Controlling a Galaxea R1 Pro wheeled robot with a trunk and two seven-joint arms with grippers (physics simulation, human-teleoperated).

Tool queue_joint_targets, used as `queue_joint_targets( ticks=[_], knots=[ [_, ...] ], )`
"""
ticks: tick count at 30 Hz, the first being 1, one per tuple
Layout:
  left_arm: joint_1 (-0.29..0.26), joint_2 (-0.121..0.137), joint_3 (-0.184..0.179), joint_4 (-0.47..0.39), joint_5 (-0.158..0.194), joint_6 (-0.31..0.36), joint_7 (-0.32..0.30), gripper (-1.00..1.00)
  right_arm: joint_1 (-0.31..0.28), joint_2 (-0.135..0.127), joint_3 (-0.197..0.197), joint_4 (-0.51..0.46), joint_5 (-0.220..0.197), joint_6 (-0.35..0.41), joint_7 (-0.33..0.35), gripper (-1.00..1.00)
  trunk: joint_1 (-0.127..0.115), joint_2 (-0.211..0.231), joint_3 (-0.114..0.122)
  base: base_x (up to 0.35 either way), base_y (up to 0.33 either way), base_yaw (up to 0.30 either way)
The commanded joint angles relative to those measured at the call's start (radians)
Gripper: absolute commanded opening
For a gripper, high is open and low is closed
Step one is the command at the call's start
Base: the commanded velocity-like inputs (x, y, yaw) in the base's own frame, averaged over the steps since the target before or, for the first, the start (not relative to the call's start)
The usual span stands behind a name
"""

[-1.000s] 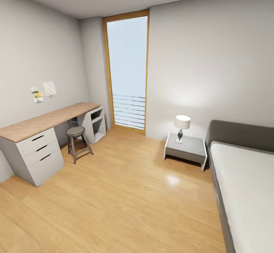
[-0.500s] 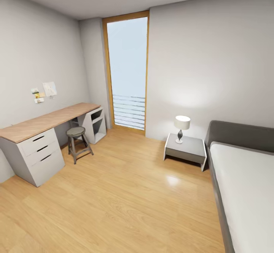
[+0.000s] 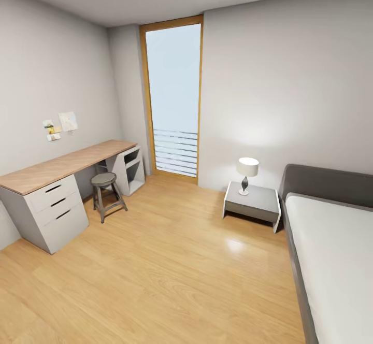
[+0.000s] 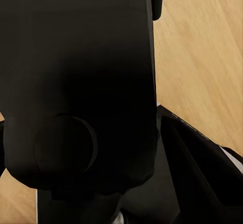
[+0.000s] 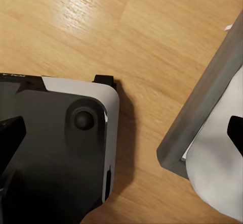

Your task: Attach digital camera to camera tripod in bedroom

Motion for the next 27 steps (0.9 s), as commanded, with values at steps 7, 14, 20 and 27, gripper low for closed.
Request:
queue_joint_targets(
  ticks=[7,14,20,27],
  knots=[
    [0.000,0.000,-0.009,0.001,0.006,0.003,0.003,-1.00,-0.001,0.000,-0.008,0.003,0.010,-0.004,0.003,1.00,0.000,-0.001,0.000,0.000,0.000,0.000],
    [0.000,0.000,-0.009,0.000,0.006,0.003,0.003,-1.00,-0.001,0.000,-0.008,0.003,0.010,-0.003,0.003,1.00,0.000,-0.001,0.000,0.000,0.000,0.000],
    [0.000,0.000,-0.009,0.000,0.006,0.003,0.003,-1.00,-0.001,0.000,-0.008,0.003,0.010,-0.003,0.002,1.00,0.000,-0.001,0.000,0.000,0.000,0.000],
    [0.000,0.000,-0.009,0.000,0.006,0.003,0.003,-1.00,-0.001,0.000,-0.007,0.003,0.010,-0.002,0.003,1.00,0.000,-0.001,0.000,0.000,0.000,0.000]
  ],
)
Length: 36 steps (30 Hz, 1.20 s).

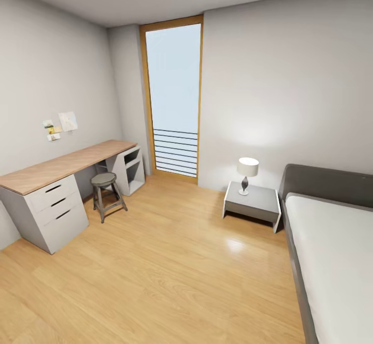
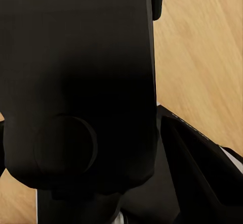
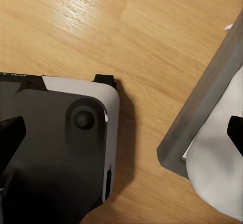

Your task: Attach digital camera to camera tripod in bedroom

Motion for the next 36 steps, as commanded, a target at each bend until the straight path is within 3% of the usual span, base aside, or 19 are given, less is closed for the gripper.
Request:
queue_joint_targets(
  ticks=[1,13,36],
  knots=[
    [0.000,0.000,-0.009,0.000,0.006,0.003,0.003,-1.00,-0.001,-0.001,-0.008,0.003,0.010,-0.004,0.001,1.00,0.000,-0.001,0.000,0.000,0.000,0.000],
    [0.000,-0.001,-0.010,-0.001,0.004,0.000,0.003,-1.00,-0.001,-0.001,-0.008,0.003,0.009,0.004,-0.018,1.00,0.000,-0.001,0.000,0.000,0.000,0.036],
    [0.000,-0.002,-0.009,-0.001,0.005,0.000,0.005,-1.00,-0.001,-0.002,-0.008,0.003,0.011,-0.001,-0.025,1.00,0.000,-0.001,0.000,0.000,0.000,0.266]
  ],
)
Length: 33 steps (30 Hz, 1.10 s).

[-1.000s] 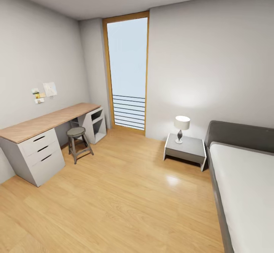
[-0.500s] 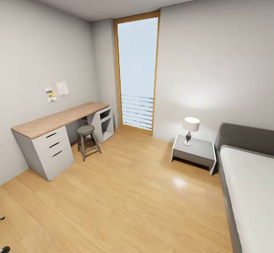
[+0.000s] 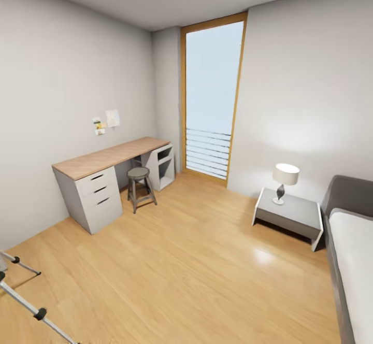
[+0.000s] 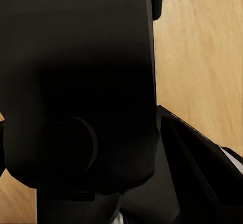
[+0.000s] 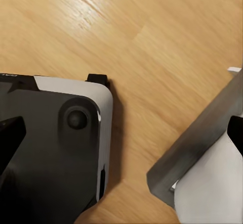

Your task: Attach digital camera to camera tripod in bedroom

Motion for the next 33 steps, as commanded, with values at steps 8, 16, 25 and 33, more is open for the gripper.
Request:
queue_joint_targets(
  ticks=[8,16,25,33],
  knots=[
    [0.000,0.000,-0.009,0.000,0.007,0.003,0.004,-1.00,-0.001,0.000,-0.008,0.003,0.010,-0.004,-0.014,1.00,0.000,-0.001,0.000,0.000,0.000,0.282],
    [0.000,0.000,-0.009,0.000,0.007,0.003,0.004,-1.00,-0.001,0.000,-0.008,0.003,0.010,-0.004,-0.024,1.00,0.000,-0.001,0.000,0.000,0.000,0.282],
    [0.000,0.001,-0.008,0.001,0.007,0.004,0.004,-1.00,-0.001,0.000,-0.008,0.003,0.010,-0.004,-0.025,1.00,0.000,-0.001,0.000,0.069,0.000,0.282],
    [0.000,0.001,-0.008,0.001,0.007,0.004,0.004,-1.00,-0.001,0.000,-0.008,0.003,0.010,-0.004,-0.026,1.00,0.000,-0.001,0.000,0.300,0.006,0.282]
  ],
)
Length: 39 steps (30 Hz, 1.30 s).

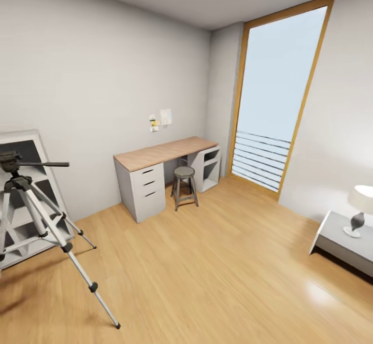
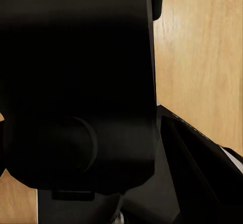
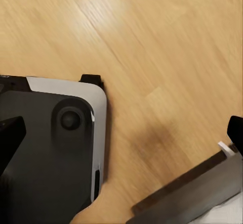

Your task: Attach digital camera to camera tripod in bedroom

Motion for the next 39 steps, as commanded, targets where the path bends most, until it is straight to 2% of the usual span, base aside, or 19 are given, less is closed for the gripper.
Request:
queue_joint_targets(
  ticks=[1,16,39],
  knots=[
    [0.000,0.000,-0.009,0.000,0.006,0.003,0.003,-1.00,-0.001,-0.001,-0.008,0.003,0.010,-0.003,0.002,1.00,0.001,-0.001,0.000,0.318,0.040,0.282],
    [0.000,0.000,-0.009,0.000,0.007,0.003,0.004,-1.00,-0.001,-0.001,-0.008,0.003,0.010,-0.004,0.002,1.00,0.001,-0.001,0.000,0.307,0.140,0.282],
    [-0.001,0.000,-0.009,0.000,0.008,0.003,0.005,-1.00,-0.001,-0.002,-0.008,0.003,0.010,-0.005,0.002,1.00,0.001,-0.001,0.000,0.250,0.250,0.282]
  ],
)
